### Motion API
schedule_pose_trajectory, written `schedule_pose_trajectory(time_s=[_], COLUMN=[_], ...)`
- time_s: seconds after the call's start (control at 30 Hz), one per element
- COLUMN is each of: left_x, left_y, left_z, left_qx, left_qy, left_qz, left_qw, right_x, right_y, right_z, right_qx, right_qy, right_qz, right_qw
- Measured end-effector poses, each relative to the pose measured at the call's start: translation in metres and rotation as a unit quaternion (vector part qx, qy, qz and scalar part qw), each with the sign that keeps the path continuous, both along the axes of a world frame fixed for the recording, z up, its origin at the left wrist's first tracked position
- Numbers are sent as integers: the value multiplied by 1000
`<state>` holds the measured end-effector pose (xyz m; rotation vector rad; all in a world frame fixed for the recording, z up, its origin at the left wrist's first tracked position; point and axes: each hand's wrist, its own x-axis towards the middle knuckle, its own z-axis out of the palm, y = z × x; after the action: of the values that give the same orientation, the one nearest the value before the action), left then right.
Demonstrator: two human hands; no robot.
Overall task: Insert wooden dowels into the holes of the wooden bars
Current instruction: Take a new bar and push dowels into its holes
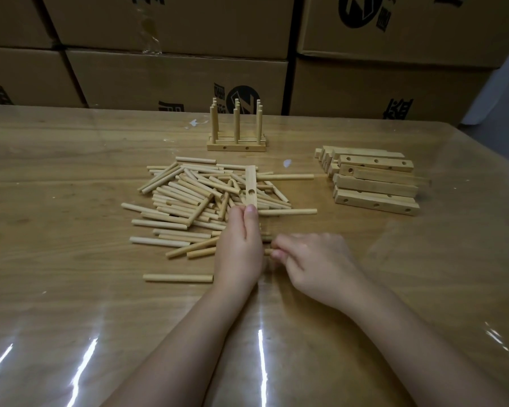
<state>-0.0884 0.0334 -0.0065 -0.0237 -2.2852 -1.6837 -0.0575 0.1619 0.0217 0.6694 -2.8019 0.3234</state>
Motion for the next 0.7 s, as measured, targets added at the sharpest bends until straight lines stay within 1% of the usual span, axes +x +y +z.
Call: schedule_pose_trajectory(time_s=[0.1,0.23,0.27,0.33,0.4,0.43,0.47,0.5,0.53,0.6,0.63,0.67,0.7], left_x=[0,-4,-5,-5,-4,-4,-3,-3,-4,-5,-5,-6,-6], left_y=[0,-1,-2,-3,-3,-3,-4,-4,-5,-8,-9,-10,-11], left_z=[0,-1,0,1,4,6,7,9,10,14,15,16,16], left_qx=[-9,15,32,60,105,146,194,246,294,361,386,408,429], left_qy=[5,-1,3,17,27,23,9,-12,-31,-52,-54,-56,-59], left_qz=[6,25,27,34,28,14,-6,-32,-58,-99,-115,-127,-137], left_qw=[1000,1000,999,997,994,989,981,969,954,926,914,902,891], right_x=[-1,-5,-7,-8,-9,-9,-10,-10,-11,-13,-13,-13,-14], right_y=[0,-4,-3,-1,0,-1,-1,-2,-3,-6,-8,-9,-10], right_z=[-1,-3,-4,-5,-5,-5,-4,-3,-2,-2,-3,-4,-6], right_qx=[-1,1,7,0,-40,-79,-141,-223,-310,-464,-524,-565,-585], right_qy=[4,30,45,109,183,205,212,197,157,15,-68,-131,-167], right_qz=[-1,20,21,-11,-66,-91,-110,-124,-133,-133,-125,-114,-102], right_qw=[1000,999,999,994,980,971,961,947,928,876,840,806,787])
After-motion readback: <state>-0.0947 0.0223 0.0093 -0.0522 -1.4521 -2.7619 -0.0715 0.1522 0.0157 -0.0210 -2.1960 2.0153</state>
